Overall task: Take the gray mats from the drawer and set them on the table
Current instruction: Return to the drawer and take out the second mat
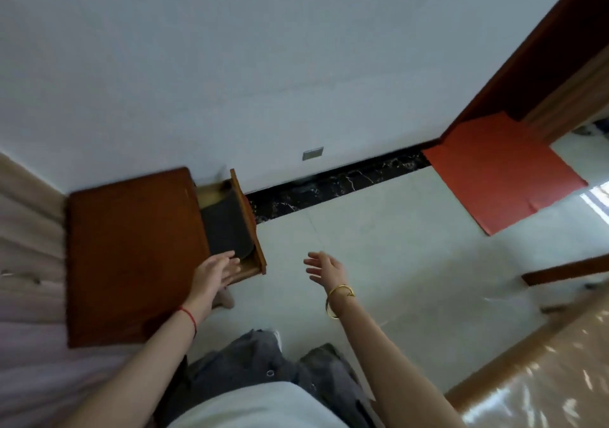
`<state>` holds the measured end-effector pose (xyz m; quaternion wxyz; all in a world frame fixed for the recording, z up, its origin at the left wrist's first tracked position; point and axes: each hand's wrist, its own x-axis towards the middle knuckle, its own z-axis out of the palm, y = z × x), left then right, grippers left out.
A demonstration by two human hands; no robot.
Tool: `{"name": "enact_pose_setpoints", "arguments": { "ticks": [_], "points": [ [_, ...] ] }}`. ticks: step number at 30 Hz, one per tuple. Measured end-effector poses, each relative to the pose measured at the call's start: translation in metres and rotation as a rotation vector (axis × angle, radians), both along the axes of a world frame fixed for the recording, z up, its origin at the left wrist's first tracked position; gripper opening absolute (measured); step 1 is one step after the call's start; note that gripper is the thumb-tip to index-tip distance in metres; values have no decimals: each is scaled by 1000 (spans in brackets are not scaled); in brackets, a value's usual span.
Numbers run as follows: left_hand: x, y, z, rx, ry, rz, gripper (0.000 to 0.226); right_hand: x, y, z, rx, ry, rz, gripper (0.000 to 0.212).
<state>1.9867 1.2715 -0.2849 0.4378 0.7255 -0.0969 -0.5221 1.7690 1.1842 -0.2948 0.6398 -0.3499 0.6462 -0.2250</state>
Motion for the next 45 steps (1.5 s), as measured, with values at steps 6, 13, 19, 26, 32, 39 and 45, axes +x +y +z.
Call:
{"name": "enact_pose_setpoints", "arguments": {
  "ticks": [6, 13, 19, 26, 32, 39, 45],
  "points": [
    [34, 7, -4, 25, 69, 207, 33, 70, -41, -8, 40, 38, 299, 41],
    [50, -12, -22, 19, 117, 447, 33, 128, -109, -37, 100, 89, 541, 39],
    [46, -73, -36, 11, 150, 757, 34, 171, -199, -49, 132, 215, 945, 41],
    [26, -146, -39, 53, 224, 1202, 35, 233, -300, -50, 133, 341, 1352, 35],
    [5, -172, -63, 60, 320, 1459, 33, 288, -342, -87, 135, 416, 1499, 32],
    [4, -176, -89, 129, 413, 1617, 29, 349, -341, -105, 193, 444, 1684, 33],
    [15, -174, -138, 178, 419, 1591, 36, 383, -331, -163, 101, 481, 1789, 38]
  ]
}}
